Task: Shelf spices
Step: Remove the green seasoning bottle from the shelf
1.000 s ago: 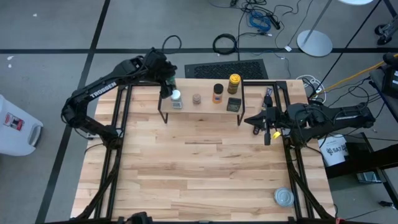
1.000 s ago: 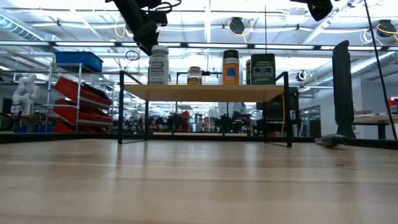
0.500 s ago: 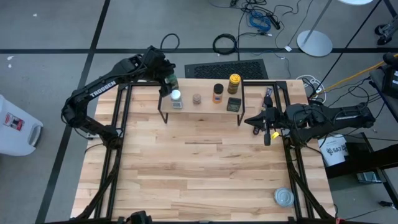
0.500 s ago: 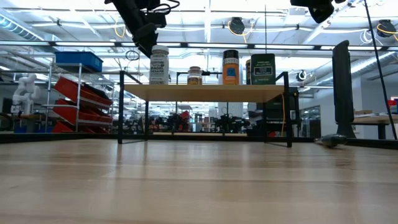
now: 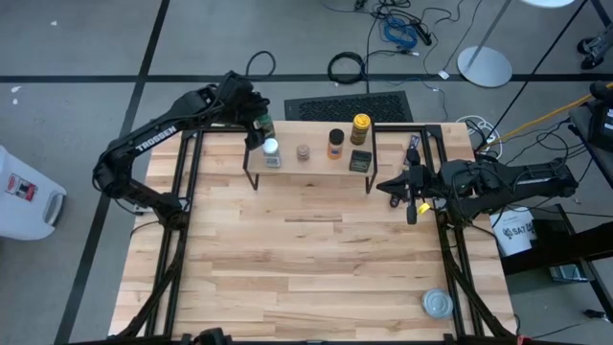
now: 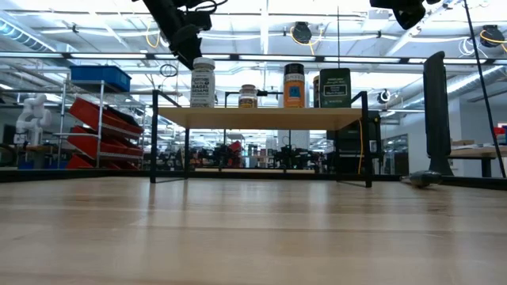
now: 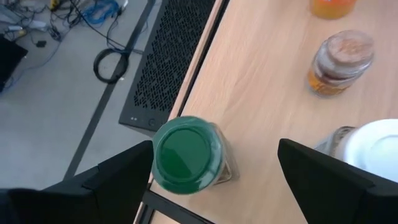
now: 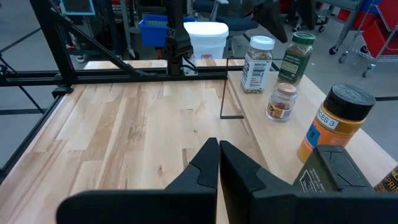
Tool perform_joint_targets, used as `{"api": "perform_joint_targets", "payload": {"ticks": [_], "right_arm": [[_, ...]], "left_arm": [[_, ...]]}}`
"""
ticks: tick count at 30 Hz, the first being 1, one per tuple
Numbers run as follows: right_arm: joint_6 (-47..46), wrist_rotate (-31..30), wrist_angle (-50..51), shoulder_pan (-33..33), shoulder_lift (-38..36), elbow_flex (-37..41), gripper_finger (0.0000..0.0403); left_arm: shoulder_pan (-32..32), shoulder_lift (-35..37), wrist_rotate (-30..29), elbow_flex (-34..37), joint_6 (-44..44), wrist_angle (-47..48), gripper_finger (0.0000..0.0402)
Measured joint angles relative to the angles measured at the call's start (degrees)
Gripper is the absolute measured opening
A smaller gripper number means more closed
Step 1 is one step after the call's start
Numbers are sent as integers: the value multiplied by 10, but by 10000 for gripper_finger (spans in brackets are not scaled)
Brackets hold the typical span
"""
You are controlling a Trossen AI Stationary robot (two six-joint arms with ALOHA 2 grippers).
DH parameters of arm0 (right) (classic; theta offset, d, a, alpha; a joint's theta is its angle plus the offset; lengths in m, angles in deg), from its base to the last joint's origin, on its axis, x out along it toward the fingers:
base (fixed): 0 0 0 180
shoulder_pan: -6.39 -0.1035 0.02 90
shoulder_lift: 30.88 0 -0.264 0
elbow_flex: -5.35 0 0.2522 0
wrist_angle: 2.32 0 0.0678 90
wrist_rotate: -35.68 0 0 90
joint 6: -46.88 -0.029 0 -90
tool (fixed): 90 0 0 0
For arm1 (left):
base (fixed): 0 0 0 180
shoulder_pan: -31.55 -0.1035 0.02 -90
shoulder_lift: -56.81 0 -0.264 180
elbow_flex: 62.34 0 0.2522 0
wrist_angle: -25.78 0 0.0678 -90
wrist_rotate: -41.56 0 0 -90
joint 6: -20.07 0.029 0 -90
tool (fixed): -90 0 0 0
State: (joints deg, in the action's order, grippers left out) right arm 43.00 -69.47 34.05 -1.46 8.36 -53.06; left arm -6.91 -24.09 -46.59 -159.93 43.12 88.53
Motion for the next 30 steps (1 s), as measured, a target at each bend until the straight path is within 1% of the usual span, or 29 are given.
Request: {"api": "perform_joint_targets", "payload": {"ticks": [3, 7, 12, 23, 30], "right_arm": [[0, 0, 0, 0, 0, 0, 0], [0, 0, 0, 0, 0, 0, 0], [0, 0, 0, 0, 0, 0, 0], [-1, 0, 0, 0, 0, 0, 0], [-2, 0, 0, 0, 0, 0, 0]], "left_arm": [[3, 4, -3, 0, -2, -5, 354], [3, 3, -23, 0, -7, -5, 354], [2, 0, -26, 0, -31, -15, 354], [-17, -4, -27, 0, -37, -22, 354], [-28, -6, 28, 0, -48, -22, 354]]}}
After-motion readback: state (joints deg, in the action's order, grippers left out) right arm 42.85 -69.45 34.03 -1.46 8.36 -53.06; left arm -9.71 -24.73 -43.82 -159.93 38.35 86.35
